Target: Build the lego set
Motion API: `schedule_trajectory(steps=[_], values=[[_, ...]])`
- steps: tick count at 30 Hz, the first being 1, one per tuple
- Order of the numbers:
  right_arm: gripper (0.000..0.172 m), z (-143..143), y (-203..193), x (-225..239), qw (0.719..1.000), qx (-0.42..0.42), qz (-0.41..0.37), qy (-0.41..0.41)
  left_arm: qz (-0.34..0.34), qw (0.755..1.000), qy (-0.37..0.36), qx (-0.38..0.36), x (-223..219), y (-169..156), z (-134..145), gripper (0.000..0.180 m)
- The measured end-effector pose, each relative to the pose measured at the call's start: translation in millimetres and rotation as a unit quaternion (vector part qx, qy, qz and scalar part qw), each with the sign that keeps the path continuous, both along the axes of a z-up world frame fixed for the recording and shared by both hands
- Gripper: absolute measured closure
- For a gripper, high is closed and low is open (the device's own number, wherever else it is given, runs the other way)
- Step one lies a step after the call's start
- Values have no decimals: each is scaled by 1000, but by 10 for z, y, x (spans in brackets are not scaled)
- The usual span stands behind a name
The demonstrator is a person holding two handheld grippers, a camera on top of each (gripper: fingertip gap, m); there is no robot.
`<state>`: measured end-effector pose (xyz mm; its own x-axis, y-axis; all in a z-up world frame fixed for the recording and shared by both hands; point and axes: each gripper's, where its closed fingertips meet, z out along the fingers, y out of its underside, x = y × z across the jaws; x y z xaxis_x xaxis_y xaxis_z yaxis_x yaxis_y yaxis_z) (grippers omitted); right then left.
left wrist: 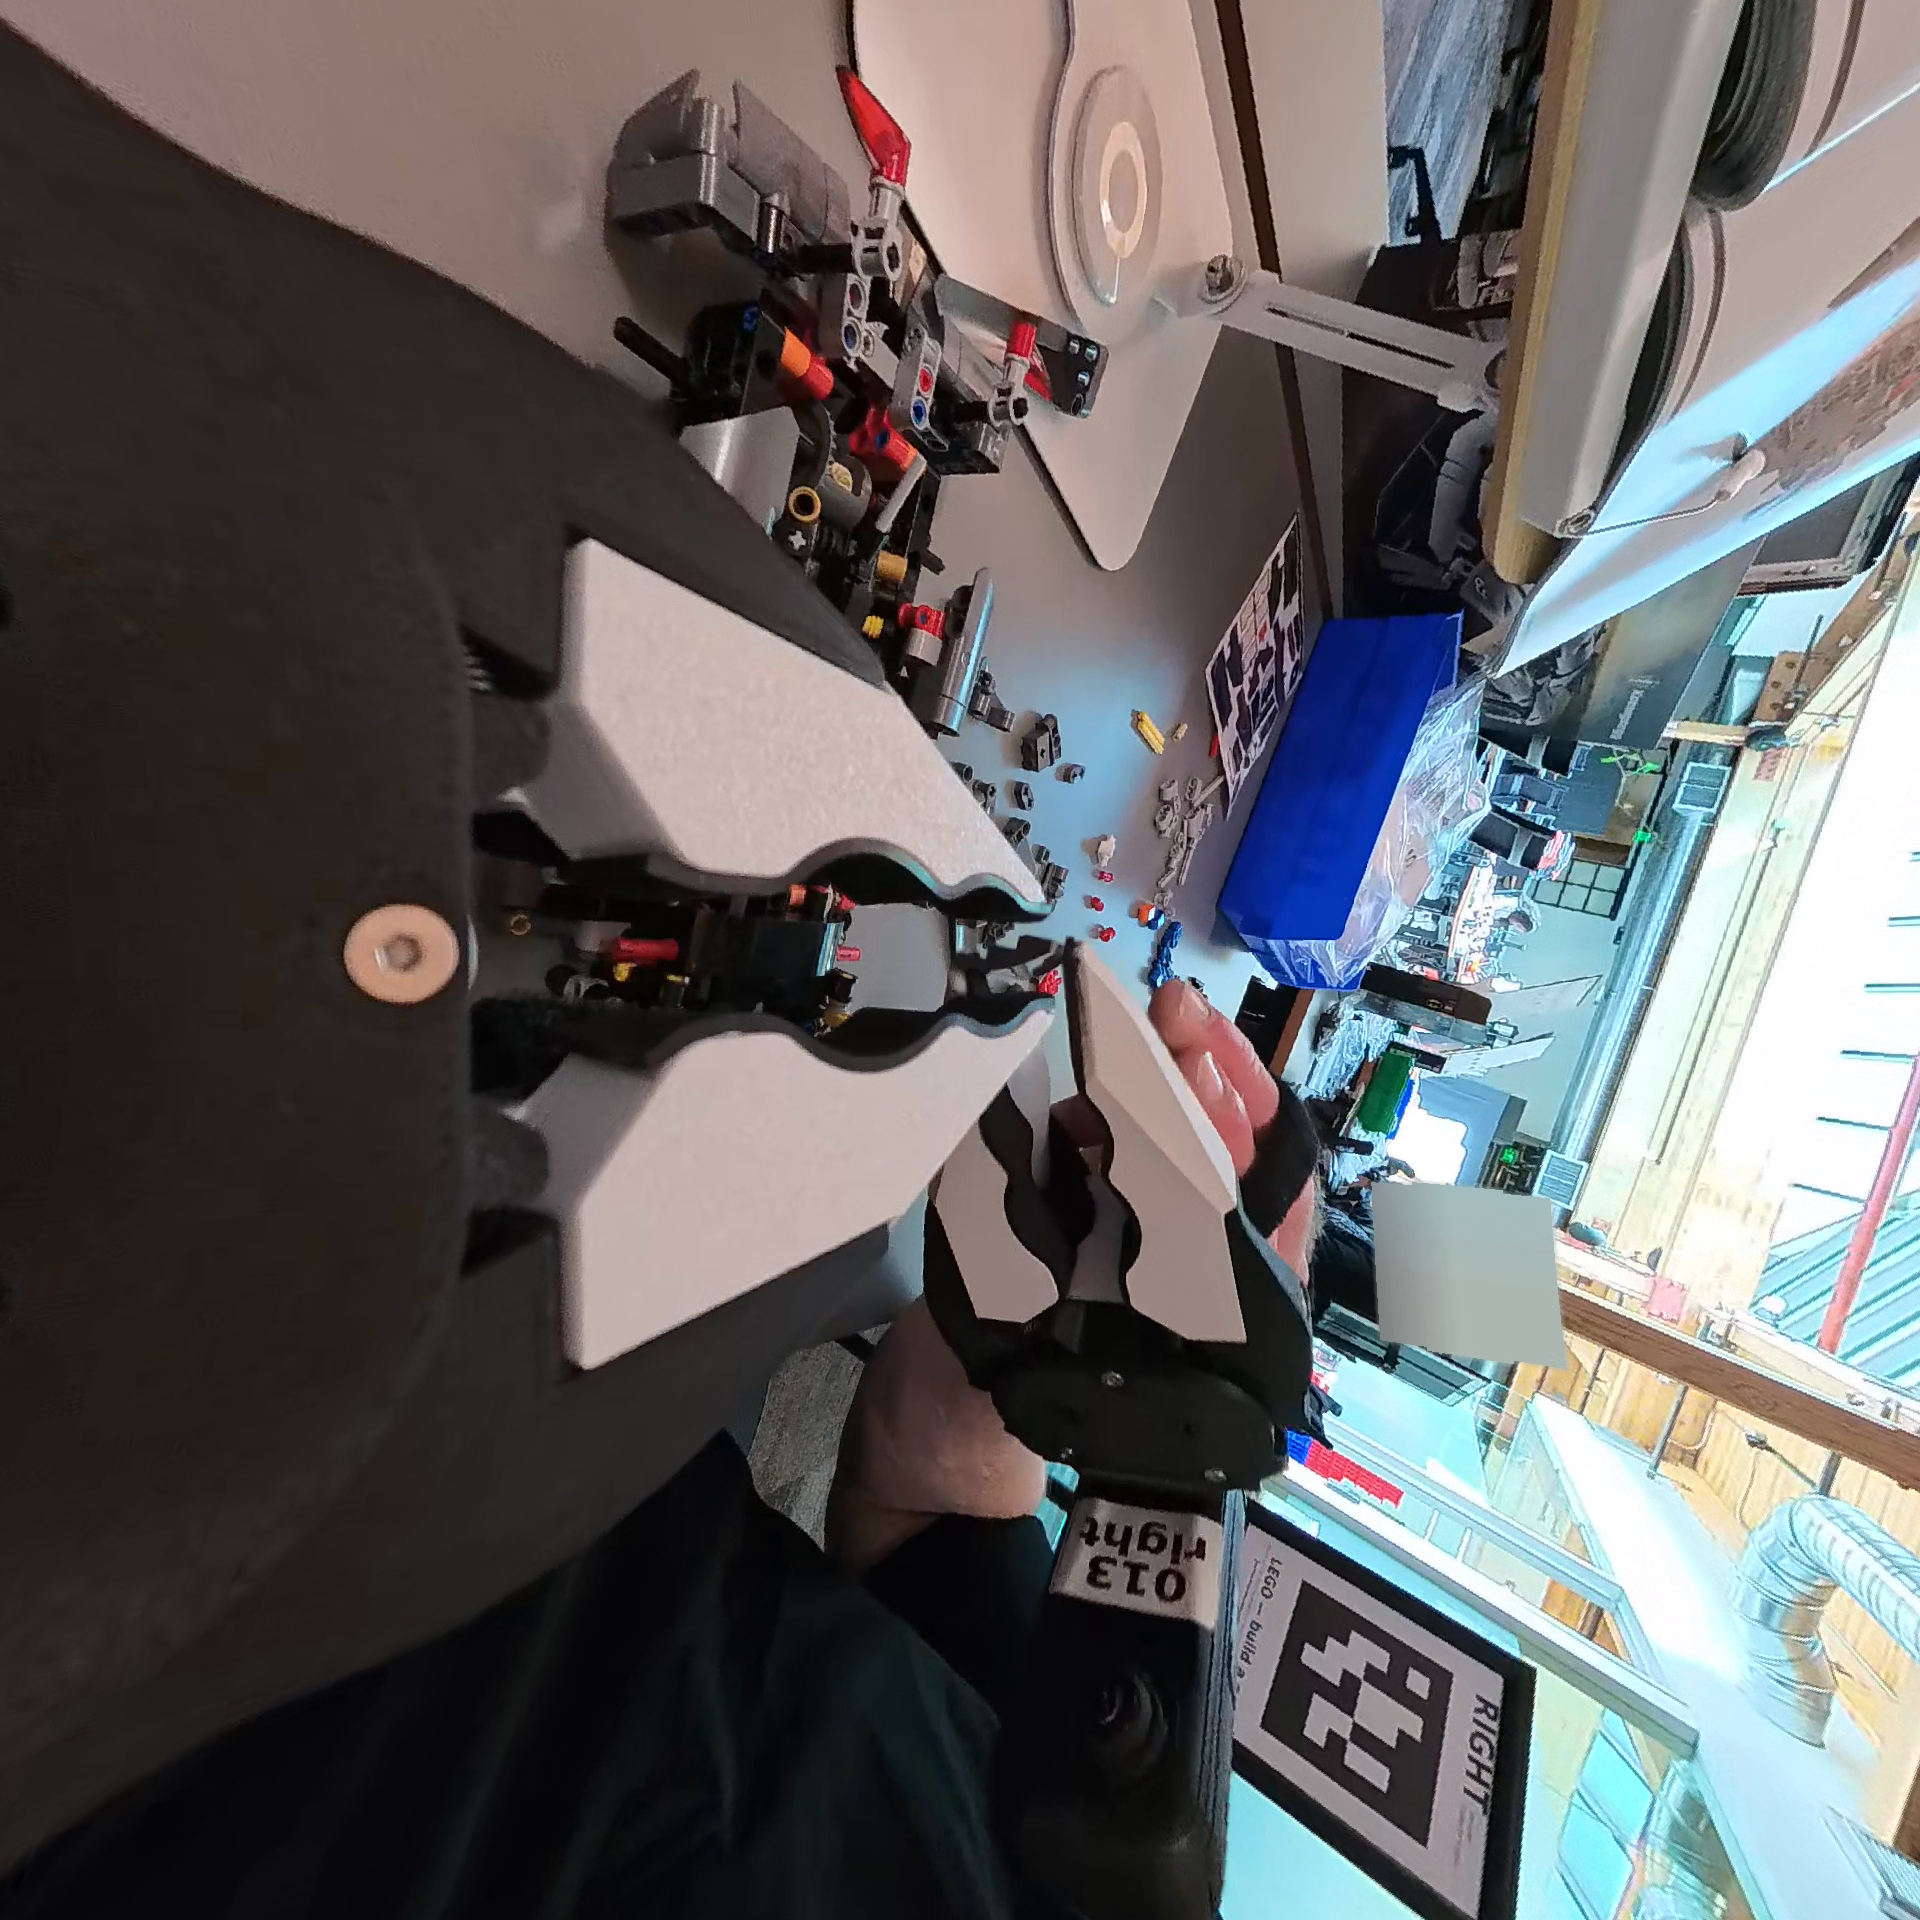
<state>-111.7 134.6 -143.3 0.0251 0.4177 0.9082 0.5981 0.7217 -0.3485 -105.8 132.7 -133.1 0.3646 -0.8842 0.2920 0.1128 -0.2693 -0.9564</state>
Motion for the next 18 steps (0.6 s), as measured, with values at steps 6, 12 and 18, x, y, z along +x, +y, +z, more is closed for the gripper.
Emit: schedule_trajectory(steps=[6, 12, 18], values=[[155, 48, 20, -20, 999, 29, -11, 6, 1, 1000, 13, 4, 33, -10, -32, 173], [155, 83, -41, -58, 998, 63, -1, 7, 5, 999, 20, 34, 31, -37, -8, 177], [132, 227, -76, 2, 996, 76, -1, 38, 67, 980, 87, 166, 5, -65, 99, 178]])
